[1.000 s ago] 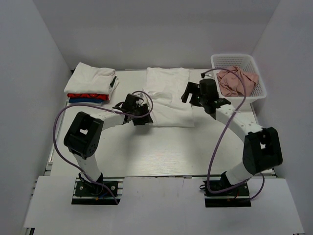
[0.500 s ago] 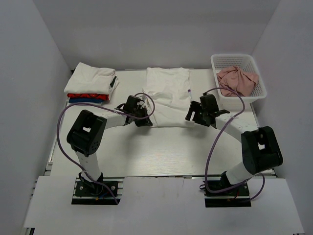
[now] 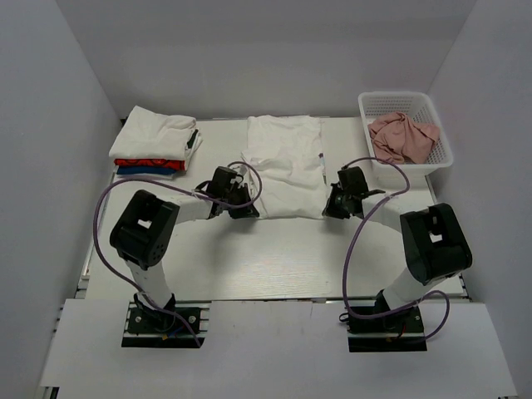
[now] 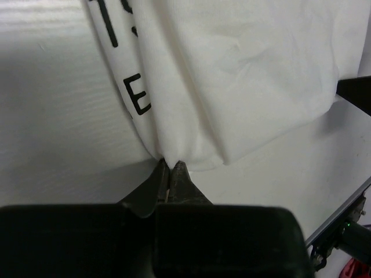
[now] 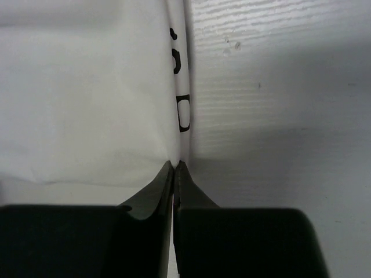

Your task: Fold and stack the t-shirts

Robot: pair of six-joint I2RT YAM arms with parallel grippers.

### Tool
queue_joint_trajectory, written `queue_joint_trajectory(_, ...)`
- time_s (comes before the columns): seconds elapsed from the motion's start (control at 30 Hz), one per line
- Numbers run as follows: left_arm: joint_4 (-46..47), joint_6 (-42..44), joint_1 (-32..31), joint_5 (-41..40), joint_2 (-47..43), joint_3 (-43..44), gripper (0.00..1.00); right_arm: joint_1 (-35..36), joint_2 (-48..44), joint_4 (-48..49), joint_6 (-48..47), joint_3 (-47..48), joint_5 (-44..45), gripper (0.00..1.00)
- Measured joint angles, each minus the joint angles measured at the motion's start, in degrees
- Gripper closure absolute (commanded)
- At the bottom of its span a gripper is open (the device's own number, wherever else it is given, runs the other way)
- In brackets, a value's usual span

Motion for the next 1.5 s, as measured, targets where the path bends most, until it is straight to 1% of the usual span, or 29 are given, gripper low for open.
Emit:
queue_joint_trajectory(0.17, -2.2, -0.2, -3.0, -0.1, -4.0, -2.6, 1.00, 0.1, -7.0, 0.1, 0.0, -5.8, -1.4, 1.00)
queue_joint_trajectory(0.23, -2.8, -0.2, -5.1, -0.3, -6.6, -4.5, 1.00, 0.2, -11.6, -0.8, -0.3, -8.1, -1.9, 1.00)
queue_joint_trajectory(0.4, -6.8, -1.0, -10.1, -2.1, -17.0, -9.8, 1.00, 1.0, -25.9, -6.6, -0.8, -12.5, -2.7, 1.00)
queue_joint_trajectory(0.6, -12.0, -1.9, -14.3, -4.4, -30.9, -11.6, 1.00, 2.3, -39.4, -14.4, -1.8, -13.9, -5.1, 1.00)
queue_joint_trajectory(0.67, -12.9, -2.2, -15.4, -4.7, -34.8, -11.6, 1.00, 2.7, -42.7, -17.0, -2.0, -13.1, -5.9, 1.00)
queue_joint_trajectory(0.77, -14.0, -2.5, -16.3, -5.5, -39.0, -11.2, 1.00, 3.1, -45.2, -19.4, -2.2, -10.2, -6.3, 1.00)
queue_joint_trajectory(0.9, -15.6, -2.4, -16.7, -8.9, -40.0, -7.7, 1.00, 2.9, -43.8, -20.3, -2.2, -3.7, -5.9, 1.00)
queue_joint_trajectory(1.03, -17.2, -2.1, -16.3, -14.9, -38.8, -2.4, 1.00, 2.9, -38.1, -19.6, -1.5, 3.3, -5.2, 1.00)
queue_joint_trajectory(1.1, -18.5, -2.1, -15.9, -19.5, -37.1, 1.1, 1.00, 2.9, -34.1, -19.5, -0.9, 7.0, -4.7, 1.00)
queue_joint_trajectory(1.23, -20.9, -2.2, -14.3, -28.2, -30.9, 8.8, 1.00, 2.7, -23.9, -19.5, 0.3, 15.8, -2.8, 1.00)
queue_joint_trajectory(1.3, -21.6, -2.1, -12.9, -31.1, -27.3, 12.2, 1.00, 2.4, -18.9, -19.3, 0.6, 20.2, -1.9, 1.00)
queue_joint_trajectory(1.4, -22.3, -1.8, -8.9, -34.1, -20.0, 18.2, 1.00, 1.8, -12.5, -19.3, 0.9, 26.2, -0.5, 1.00)
queue_joint_trajectory(1.43, -22.2, -1.8, -8.6, -34.3, -19.3, 18.7, 1.00, 1.5, -10.9, -19.3, 1.0, 27.9, -0.1, 1.00)
queue_joint_trajectory(1.5, -22.4, -1.6, -5.6, -34.4, -14.8, 21.7, 1.00, 0.9, -6.1, -19.3, 1.0, 32.3, 0.0, 1.00)
